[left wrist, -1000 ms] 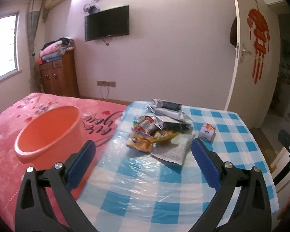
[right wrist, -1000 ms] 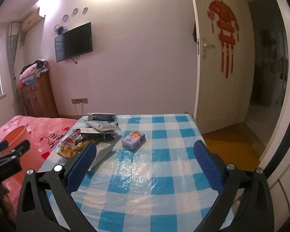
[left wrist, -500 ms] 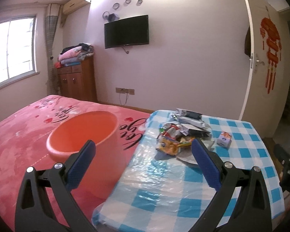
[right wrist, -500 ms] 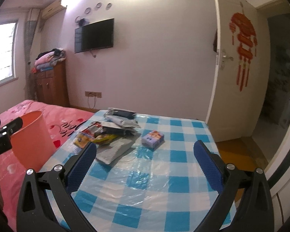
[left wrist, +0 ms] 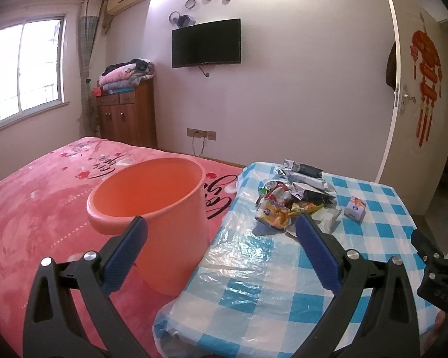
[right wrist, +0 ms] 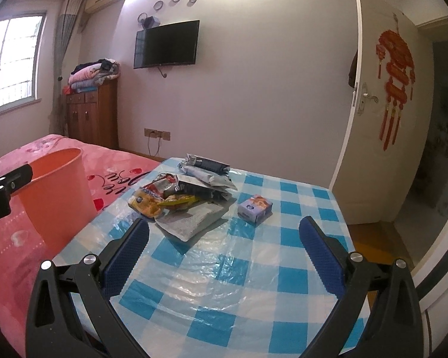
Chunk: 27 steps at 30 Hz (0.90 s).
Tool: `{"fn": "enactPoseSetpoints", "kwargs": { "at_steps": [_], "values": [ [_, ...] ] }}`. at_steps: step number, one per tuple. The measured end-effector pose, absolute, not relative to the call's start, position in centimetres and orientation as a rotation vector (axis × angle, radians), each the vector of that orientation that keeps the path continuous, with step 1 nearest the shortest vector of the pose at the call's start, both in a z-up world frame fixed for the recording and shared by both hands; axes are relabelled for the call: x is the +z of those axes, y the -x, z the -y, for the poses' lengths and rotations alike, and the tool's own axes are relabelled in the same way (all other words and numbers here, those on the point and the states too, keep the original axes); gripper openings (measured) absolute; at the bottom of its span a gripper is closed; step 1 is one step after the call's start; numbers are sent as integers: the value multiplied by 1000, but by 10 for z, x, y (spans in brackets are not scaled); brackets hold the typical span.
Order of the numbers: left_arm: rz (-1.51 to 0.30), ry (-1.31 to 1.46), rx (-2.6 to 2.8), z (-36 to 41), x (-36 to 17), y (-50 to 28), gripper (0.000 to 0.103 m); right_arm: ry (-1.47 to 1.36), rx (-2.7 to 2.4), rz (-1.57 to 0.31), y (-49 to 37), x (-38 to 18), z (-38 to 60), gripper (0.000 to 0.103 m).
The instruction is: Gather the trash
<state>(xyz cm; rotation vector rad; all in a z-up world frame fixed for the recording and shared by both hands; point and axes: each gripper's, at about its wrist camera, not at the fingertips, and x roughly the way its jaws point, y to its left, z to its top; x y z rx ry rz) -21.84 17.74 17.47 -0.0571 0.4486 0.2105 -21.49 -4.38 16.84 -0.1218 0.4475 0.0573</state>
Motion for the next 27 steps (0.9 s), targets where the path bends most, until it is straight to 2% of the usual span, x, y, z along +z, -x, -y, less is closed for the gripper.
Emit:
{"fn": "enactPoseSetpoints", "kwargs": {
  "at_steps": [15,21,27],
  "values": [
    [-541,54,133,-161,146,185,99,112,77,-559,183,134,52,99],
    [-575,40,108,-156,141,145,99,9,121,-651,147,122,74,99],
    [-600,51,55,-151,151,77,99,-164,208,-704,94,133,107,99]
  ]
}}
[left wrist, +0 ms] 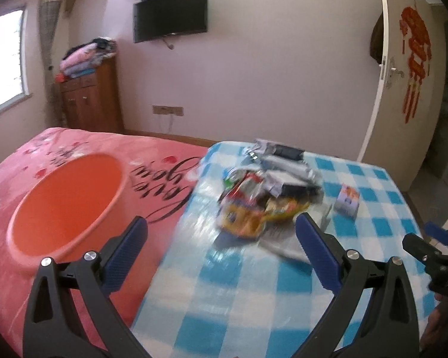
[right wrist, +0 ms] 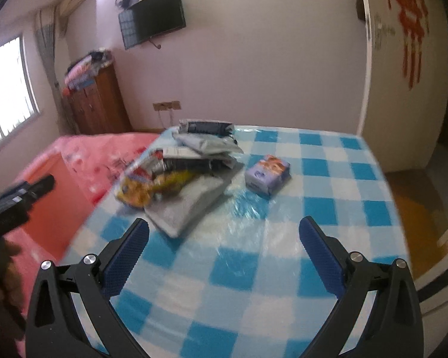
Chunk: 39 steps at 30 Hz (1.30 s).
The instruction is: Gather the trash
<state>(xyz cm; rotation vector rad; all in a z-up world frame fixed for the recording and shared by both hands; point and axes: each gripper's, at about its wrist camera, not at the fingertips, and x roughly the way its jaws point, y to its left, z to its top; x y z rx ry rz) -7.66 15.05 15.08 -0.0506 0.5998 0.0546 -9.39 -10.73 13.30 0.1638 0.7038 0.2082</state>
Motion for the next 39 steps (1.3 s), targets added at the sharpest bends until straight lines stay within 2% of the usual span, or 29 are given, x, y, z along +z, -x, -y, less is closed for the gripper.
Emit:
{"fn": "enactPoseSetpoints", "kwargs": {
  "at_steps": [7,8,9,10,15,18,19,21,24,25,27,32,34,39],
  "values": [
    [-649,131,11,-149,162,-44,99,-344,300,-795,-2,137,139,96],
    [-673,143,-4,-147,161,-67,99,-353,303,-804,-15,136,143,93],
    [-700,159,-18,-146,159,-91,99,-361,301,-820,-27,133,146,81],
    [-719,170,-27,-143,158,-110,99,-369,299,-830,-37,130,150,78],
    [-811,124,-54,-118,143,-197,98,-396,292,-872,-81,108,166,78],
    [-867,120,-67,-106,132,-237,88,-439,312,-888,-105,100,173,78],
    [-886,116,-68,-101,128,-248,88,-450,321,-890,-113,97,173,78],
    [-927,112,-68,-95,120,-266,87,-486,358,-903,-135,95,172,77],
    [-979,123,-59,-94,105,-286,87,-513,413,-938,-172,91,164,71],
    [-999,130,-55,-96,100,-292,83,-522,427,-943,-180,92,161,68],
    [-1032,143,-39,-99,93,-300,78,-538,464,-964,-207,89,151,68],
    [-1091,235,-44,-120,75,-313,71,-544,461,-1009,-256,85,133,68],
    [-1127,277,-57,-126,64,-319,65,-532,451,-1030,-274,81,127,68],
    [-1181,366,-96,-134,42,-321,62,-507,439,-1099,-300,58,113,68]
  ]
}}
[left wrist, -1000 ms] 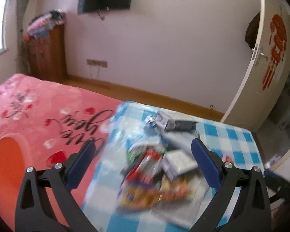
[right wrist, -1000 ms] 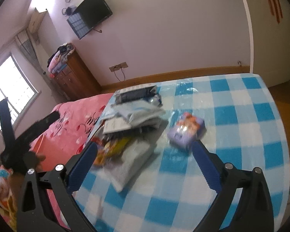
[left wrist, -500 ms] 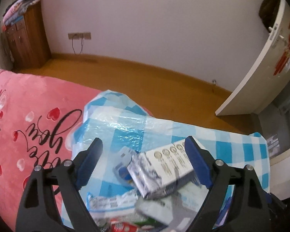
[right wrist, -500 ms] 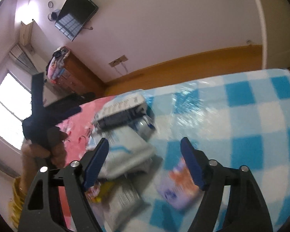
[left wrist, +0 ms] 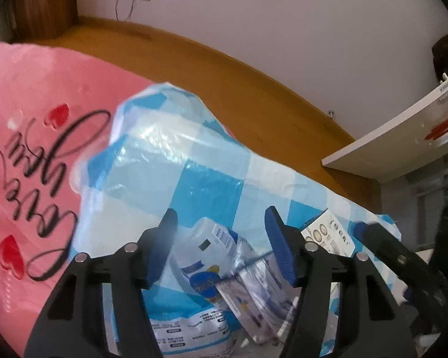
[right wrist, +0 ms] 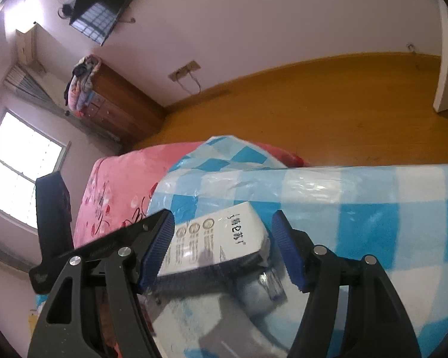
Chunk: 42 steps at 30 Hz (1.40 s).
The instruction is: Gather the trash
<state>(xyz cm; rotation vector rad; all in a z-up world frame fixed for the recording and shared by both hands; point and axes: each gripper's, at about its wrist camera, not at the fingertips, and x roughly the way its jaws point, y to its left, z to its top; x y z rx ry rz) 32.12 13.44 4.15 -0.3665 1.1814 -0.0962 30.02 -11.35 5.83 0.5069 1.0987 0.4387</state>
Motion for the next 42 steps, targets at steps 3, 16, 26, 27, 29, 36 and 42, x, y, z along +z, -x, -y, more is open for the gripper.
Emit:
{"fn": "enactPoseSetpoints", "kwargs": {
  "at_steps": [3,16,26,27,29,36,42],
  "values": [
    [-1201,409,-124,-137,33,-317,61,-520,442,-1148,-304,39,114,68],
    [-1209,346,-211,-113,30,-259,60,-529,511,-1127,-237,39,131,61],
    [-1202,223,-312,-76,37,-179,60,-488,512,-1092,-138,43,153,61],
    [-1188,196,-318,-71,40,-172,60,-497,517,-1088,-130,44,155,62],
    [-1150,178,-313,-72,44,-166,60,-503,505,-1068,-118,47,163,66],
    [-952,142,-223,-107,86,-134,70,-523,458,-903,-62,75,203,87],
    [-809,47,-140,-138,109,-68,82,-480,501,-857,-22,73,199,88]
  ]
}}
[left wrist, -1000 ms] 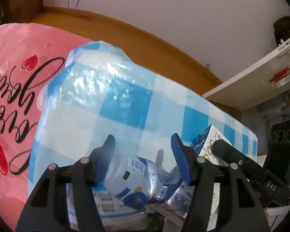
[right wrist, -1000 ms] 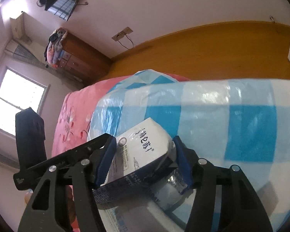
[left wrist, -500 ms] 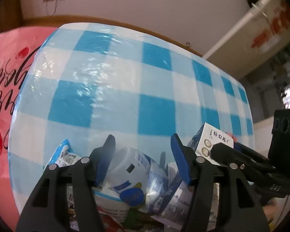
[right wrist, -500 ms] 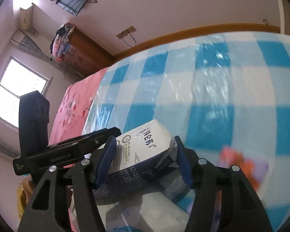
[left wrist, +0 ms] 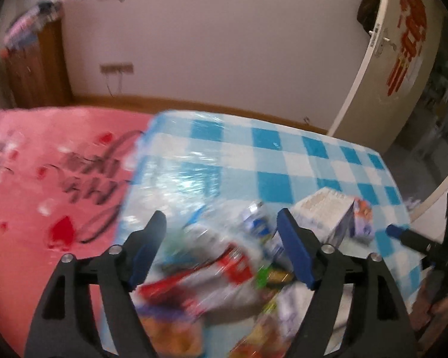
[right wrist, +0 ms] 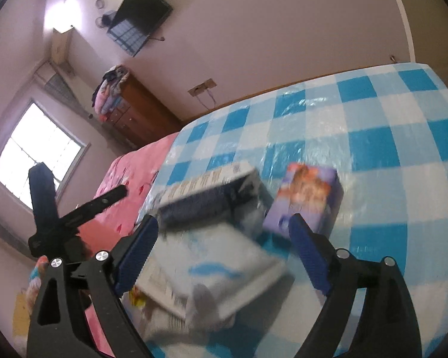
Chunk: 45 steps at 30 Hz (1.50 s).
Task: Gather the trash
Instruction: 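Grasp the yellow bread bag with the left tool while the right tool grasps the white wipes pack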
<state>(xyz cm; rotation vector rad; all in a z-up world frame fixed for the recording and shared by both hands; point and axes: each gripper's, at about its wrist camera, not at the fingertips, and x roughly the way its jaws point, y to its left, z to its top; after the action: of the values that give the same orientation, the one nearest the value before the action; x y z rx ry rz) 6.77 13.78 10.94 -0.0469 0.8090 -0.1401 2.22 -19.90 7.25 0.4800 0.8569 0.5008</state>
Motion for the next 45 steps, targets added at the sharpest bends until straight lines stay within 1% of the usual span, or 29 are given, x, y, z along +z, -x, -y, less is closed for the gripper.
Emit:
{"fn": "enactPoseSetpoints", "kwargs": {
  "at_steps": [1,4,6,8,11,13,15,18,21,24,27,36,39,45],
  "values": [
    [-783,19,-120,-142,111,-54,86,-467,507,-847,-18,73,193,88],
    [-722,-81,-54,-151,107,-12,93,-415,533,-826,-1,73,183,88],
    [-728,-135,1,-157,101,5,94,-371,537,-826,3,72,175,88],
    [-751,-148,24,-161,92,17,94,-338,527,-828,2,71,174,88],
    [-770,-96,42,-165,84,21,94,-281,530,-812,-1,73,169,89],
    [-803,-84,48,-164,77,18,94,-224,540,-812,-4,73,161,92],
    [-826,-65,74,-164,68,17,94,-173,560,-822,-11,70,153,92],
    [-875,27,91,-170,55,15,94,-120,567,-830,-15,66,144,92],
    [-930,193,102,-181,42,10,94,-104,583,-865,-23,57,135,92],
    [-952,317,127,-191,35,7,94,-70,597,-873,-25,52,128,92],
    [-953,374,169,-194,31,2,94,-58,623,-875,-23,52,124,92],
    [-924,393,162,-183,25,-14,94,-43,707,-876,2,56,114,93],
    [-920,390,162,-182,26,-14,94,-80,723,-864,6,61,115,93],
    [-917,294,121,-173,28,-14,94,-64,643,-878,-8,58,116,93]
  ]
}}
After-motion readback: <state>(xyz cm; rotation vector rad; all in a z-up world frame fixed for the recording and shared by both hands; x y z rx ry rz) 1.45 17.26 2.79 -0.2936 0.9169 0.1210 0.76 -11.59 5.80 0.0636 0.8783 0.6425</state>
